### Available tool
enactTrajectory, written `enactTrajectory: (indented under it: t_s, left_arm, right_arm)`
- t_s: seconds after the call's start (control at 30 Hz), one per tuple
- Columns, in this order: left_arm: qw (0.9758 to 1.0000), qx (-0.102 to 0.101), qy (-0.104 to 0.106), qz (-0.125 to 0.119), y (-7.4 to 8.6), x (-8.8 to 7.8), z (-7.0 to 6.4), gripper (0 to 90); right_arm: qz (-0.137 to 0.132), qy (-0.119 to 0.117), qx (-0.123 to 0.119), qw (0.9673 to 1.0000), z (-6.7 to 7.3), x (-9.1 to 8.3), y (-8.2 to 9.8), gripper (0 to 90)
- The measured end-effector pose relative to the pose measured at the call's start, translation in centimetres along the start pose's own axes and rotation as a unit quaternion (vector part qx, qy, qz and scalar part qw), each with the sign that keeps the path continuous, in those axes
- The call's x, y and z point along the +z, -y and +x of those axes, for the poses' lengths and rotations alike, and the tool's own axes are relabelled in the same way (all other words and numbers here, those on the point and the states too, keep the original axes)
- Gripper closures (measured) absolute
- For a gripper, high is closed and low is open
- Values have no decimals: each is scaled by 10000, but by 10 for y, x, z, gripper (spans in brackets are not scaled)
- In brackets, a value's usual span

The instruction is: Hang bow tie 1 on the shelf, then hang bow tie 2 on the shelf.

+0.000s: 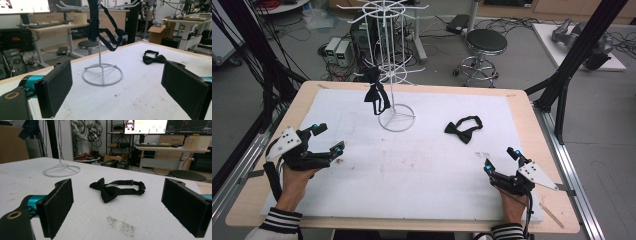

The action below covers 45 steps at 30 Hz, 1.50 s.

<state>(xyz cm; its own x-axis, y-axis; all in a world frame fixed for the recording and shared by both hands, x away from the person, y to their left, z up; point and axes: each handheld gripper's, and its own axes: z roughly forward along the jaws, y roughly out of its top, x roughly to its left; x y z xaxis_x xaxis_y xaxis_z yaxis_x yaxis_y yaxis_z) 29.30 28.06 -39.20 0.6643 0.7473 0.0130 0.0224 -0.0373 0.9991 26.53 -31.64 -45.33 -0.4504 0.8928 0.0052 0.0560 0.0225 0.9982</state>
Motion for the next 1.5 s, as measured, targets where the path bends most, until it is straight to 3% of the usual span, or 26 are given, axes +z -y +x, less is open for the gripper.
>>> enactTrajectory:
  t_s: [0.13, 0.37, 0.87, 1.0, 1.27, 1.5]
  left_arm:
    - [9998, 89, -34, -150, 9, -3, -3, 104]
    - [9993, 11, -180, -338, 23, -8, -4, 94]
    - [9993, -35, -209, -297, 28, -9, 2, 94]
    - [9993, -99, -233, -279, 31, -9, 3, 94]
    - [9991, -145, -301, -242, 39, -10, 3, 94]
    - [9989, -144, -351, -287, 42, -9, 1, 93]
  right_arm:
    - [-12, 10, -18, 10000, 0, 0, 0, 99]
    - [-6, 9, 2, 10000, 0, 0, 0, 99]
    - [31, 68, -134, 9999, 2, 2, -1, 99]
    - [186, 47, -255, 9995, 5, 4, -3, 99]
    - [288, -52, -588, 9978, 7, 9, -23, 99]
    - [513, -341, -542, 9966, 3, 20, -48, 99]
